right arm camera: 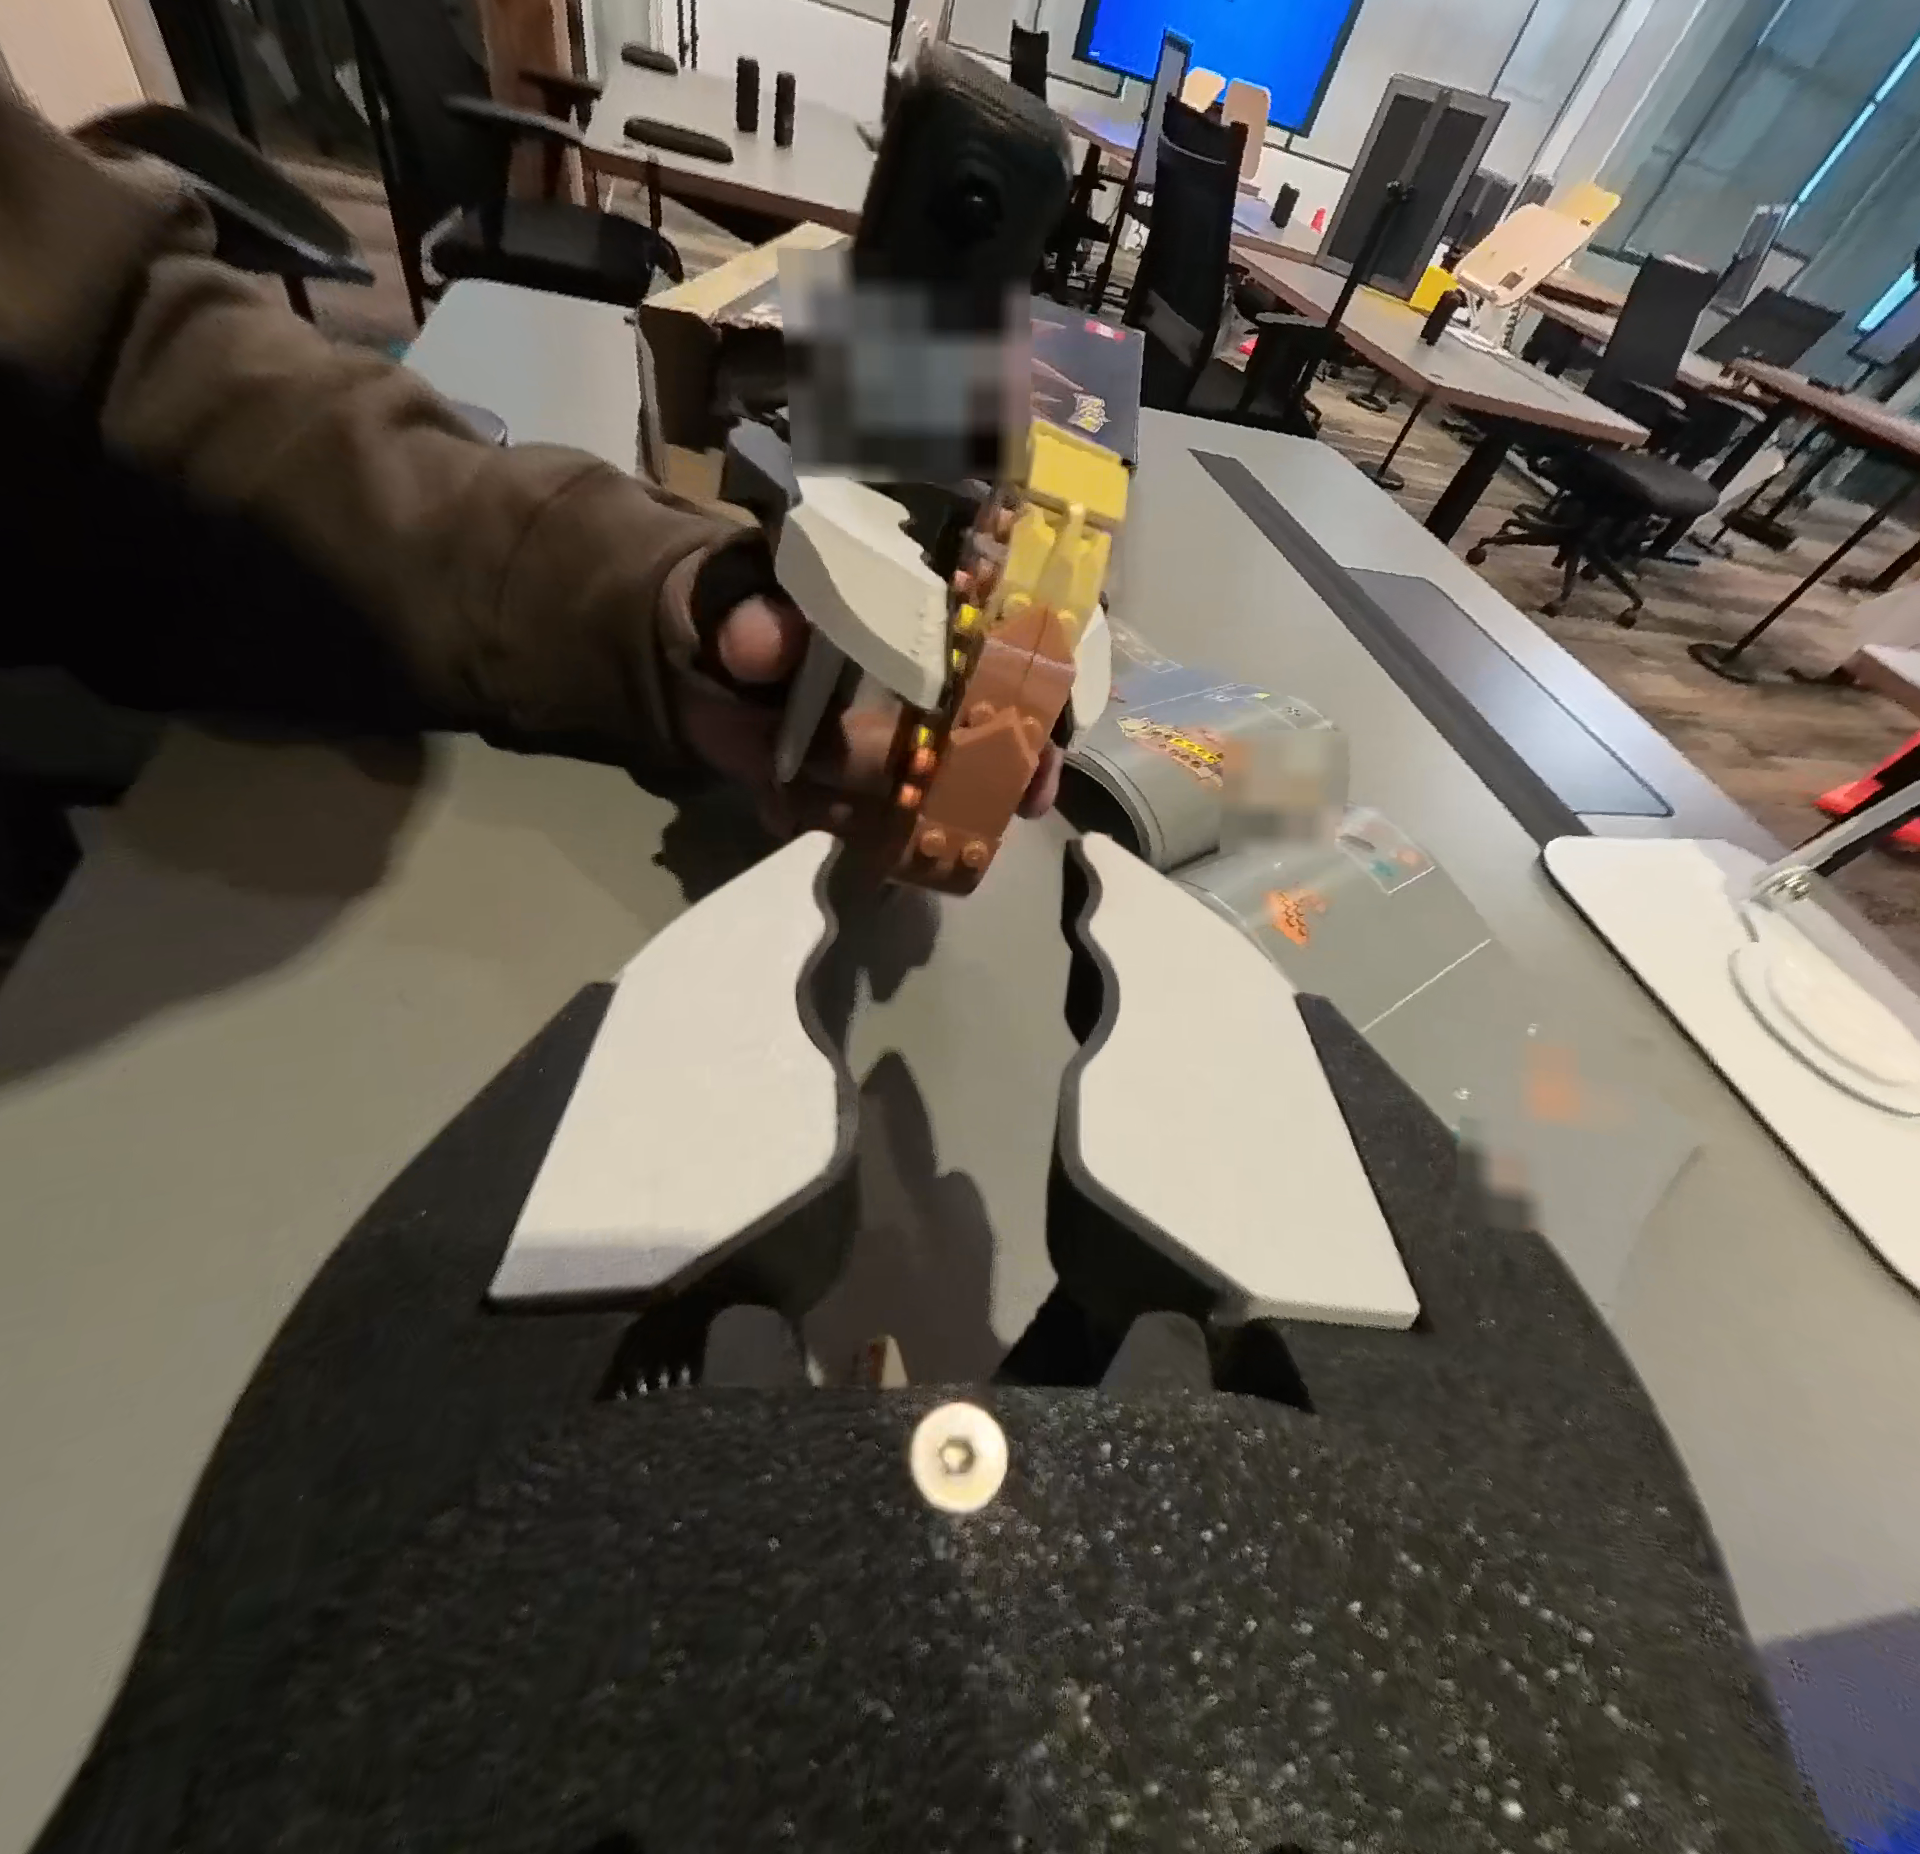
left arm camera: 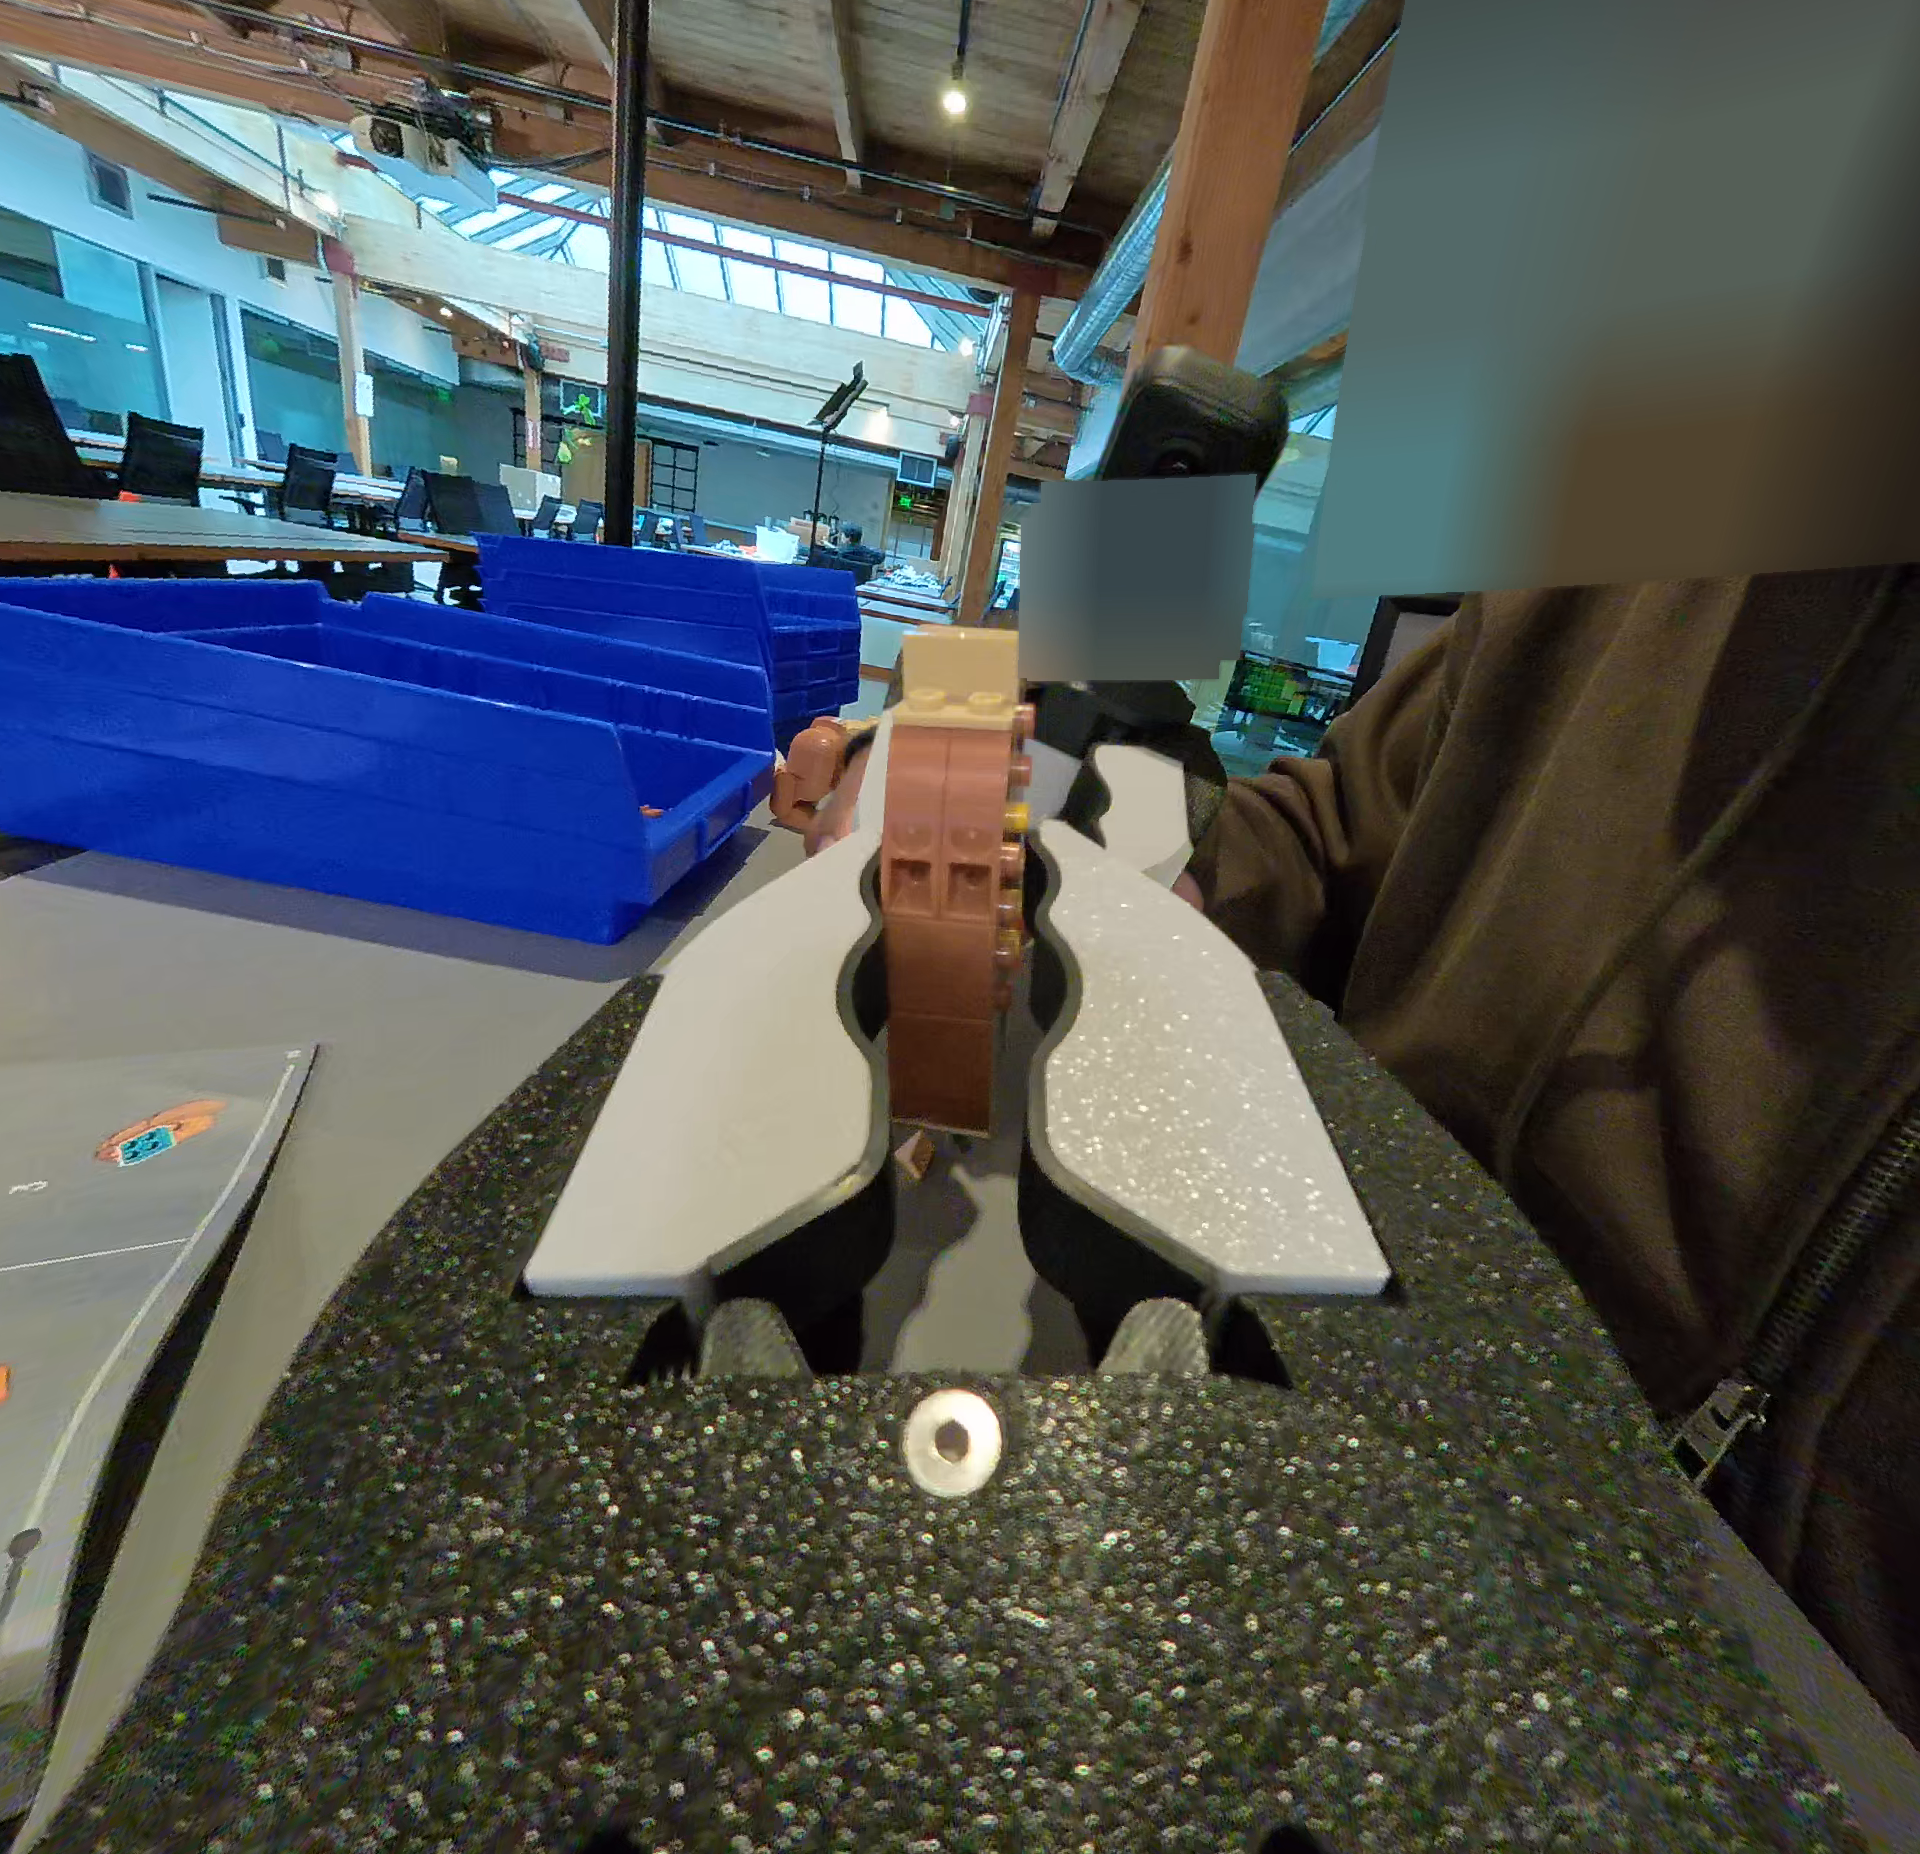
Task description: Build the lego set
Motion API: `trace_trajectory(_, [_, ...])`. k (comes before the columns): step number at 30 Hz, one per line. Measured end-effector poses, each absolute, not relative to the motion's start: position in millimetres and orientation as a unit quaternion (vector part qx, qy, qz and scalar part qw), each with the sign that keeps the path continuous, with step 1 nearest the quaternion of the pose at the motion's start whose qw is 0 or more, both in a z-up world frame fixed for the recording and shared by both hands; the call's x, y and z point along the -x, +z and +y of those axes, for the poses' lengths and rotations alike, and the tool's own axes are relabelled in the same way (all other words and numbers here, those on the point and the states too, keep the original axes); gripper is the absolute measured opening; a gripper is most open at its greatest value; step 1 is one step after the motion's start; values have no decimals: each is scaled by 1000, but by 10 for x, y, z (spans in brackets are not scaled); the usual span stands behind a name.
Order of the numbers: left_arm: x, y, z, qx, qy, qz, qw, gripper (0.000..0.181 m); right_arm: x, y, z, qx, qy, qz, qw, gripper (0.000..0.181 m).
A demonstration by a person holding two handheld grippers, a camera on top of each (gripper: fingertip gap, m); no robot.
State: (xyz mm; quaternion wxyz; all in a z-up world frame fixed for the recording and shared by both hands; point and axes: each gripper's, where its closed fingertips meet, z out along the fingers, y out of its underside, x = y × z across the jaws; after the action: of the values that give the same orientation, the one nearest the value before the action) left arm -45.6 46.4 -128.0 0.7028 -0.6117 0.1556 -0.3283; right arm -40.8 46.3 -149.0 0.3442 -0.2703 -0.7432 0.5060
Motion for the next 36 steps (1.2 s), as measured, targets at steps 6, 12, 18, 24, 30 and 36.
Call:
trace_trajectory(6, [482,-1430,570,653,-308,138,678,22,333,-1193,542,206,503,-726,422,43])
trace_trajectory(12, [372,-1572,630,683,-297,150,651,21,405,-1287,507,182,451,-741,463,41])
trace_trajectory(18, [354,-1570,623,682,-303,152,649,21,406,-1220,471,177,462,-729,472,38])
trace_trajectory(24, [325,-1595,621,687,-303,158,641,21,431,-1315,441,174,442,-743,471,36])
trace_trajectory(30, [308,-1614,616,691,-309,161,633,21,434,-1331,462,179,432,-745,475,30])
trace_trajectory(36, [267,-1659,615,701,-311,170,620,20,430,-1378,431,181,414,-760,466,30])
